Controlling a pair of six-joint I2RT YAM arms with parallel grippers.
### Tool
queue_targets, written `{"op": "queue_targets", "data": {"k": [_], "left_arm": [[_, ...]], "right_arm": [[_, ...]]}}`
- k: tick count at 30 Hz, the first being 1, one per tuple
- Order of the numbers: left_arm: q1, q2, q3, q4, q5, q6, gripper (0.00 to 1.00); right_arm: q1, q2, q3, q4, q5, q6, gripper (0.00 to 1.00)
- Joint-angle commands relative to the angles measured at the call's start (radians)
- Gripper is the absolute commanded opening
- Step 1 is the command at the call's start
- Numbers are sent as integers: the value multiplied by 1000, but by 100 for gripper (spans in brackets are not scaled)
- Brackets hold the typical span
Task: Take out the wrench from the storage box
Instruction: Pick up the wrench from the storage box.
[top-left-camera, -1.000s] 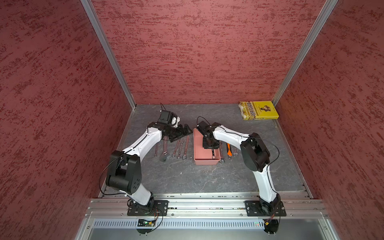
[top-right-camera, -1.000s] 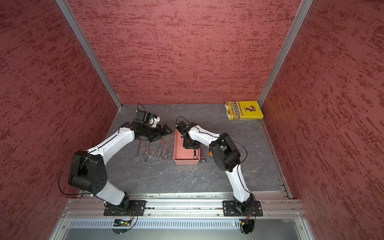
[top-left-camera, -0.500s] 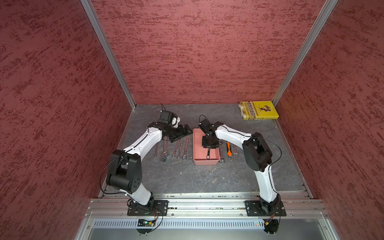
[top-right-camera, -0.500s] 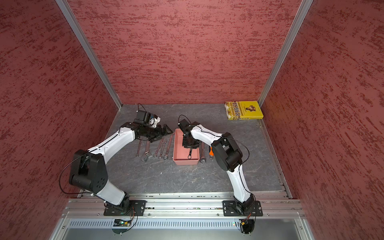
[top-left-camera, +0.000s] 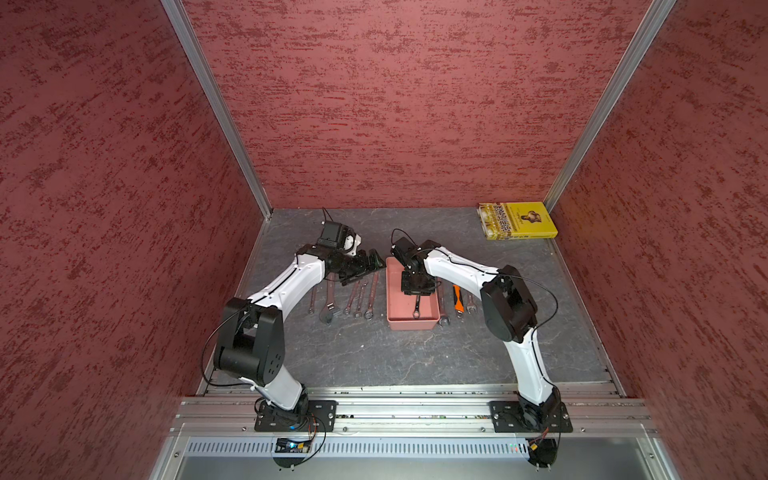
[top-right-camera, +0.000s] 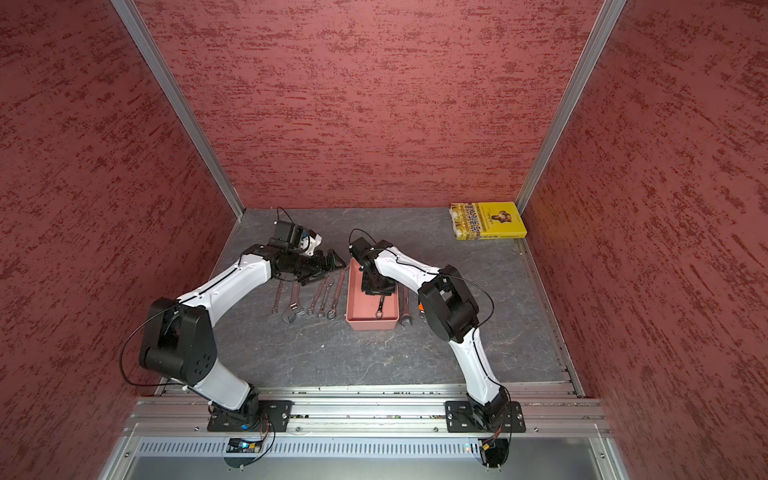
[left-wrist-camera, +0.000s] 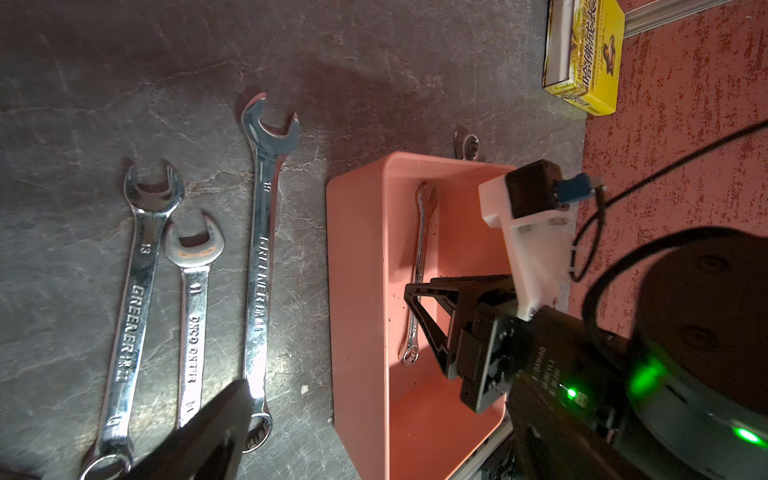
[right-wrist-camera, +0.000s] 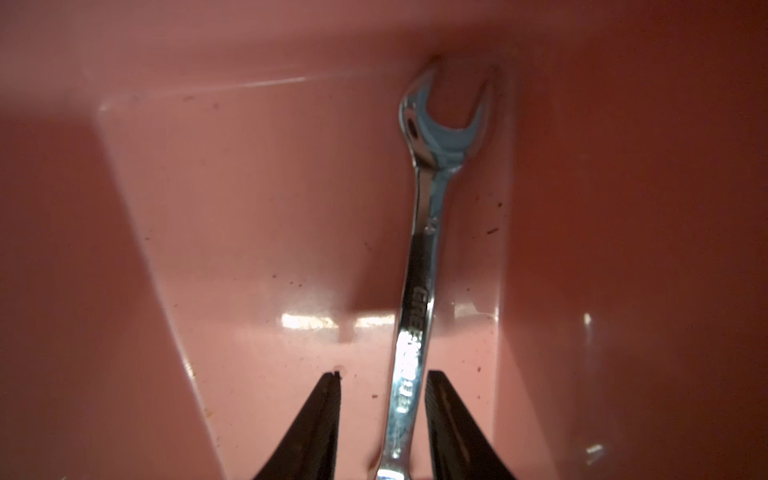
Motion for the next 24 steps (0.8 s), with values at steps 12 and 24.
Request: {"op": "queue_targets", "data": {"k": [12, 24], "left_arm": [[-2, 14, -7, -13, -10, 32, 100], [-4, 17, -7, -4, -4, 26, 100]], "right_arm": [[-28, 37, -106, 164, -149, 7, 25], [-18, -7, -24, 70, -80, -16, 6]]}}
